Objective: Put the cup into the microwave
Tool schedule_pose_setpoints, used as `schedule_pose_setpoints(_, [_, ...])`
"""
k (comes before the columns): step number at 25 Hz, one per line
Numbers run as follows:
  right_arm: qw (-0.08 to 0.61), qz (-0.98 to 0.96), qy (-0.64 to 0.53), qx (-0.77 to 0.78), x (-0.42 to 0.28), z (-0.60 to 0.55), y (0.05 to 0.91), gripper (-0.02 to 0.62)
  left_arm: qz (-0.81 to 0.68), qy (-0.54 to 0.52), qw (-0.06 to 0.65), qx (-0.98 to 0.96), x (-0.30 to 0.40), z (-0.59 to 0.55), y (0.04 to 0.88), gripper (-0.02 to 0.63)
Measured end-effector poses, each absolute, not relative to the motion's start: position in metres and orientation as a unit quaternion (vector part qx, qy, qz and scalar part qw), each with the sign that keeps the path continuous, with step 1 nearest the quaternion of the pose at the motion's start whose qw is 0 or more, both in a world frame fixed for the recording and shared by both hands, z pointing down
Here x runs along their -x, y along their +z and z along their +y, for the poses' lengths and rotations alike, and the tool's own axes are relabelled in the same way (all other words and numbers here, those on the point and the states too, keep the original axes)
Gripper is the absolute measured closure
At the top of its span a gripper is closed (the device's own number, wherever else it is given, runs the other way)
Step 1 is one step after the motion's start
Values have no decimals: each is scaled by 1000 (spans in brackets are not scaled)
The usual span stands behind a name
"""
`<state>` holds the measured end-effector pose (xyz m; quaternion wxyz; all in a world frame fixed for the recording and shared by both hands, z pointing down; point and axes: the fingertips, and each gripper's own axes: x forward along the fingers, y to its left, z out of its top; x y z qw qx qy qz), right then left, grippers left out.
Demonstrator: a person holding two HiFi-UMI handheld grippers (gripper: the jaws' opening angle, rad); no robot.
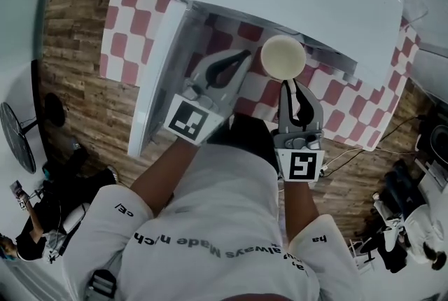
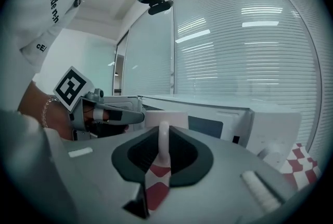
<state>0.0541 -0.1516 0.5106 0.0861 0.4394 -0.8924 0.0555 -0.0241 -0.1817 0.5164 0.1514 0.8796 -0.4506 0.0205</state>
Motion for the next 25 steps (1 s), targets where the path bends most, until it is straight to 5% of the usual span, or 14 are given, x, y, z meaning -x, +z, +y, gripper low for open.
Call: schedule_pose_setpoints(25, [78, -889, 45, -449, -35, -235, 572, 558, -448, 19, 144, -882, 29, -253, 568, 602])
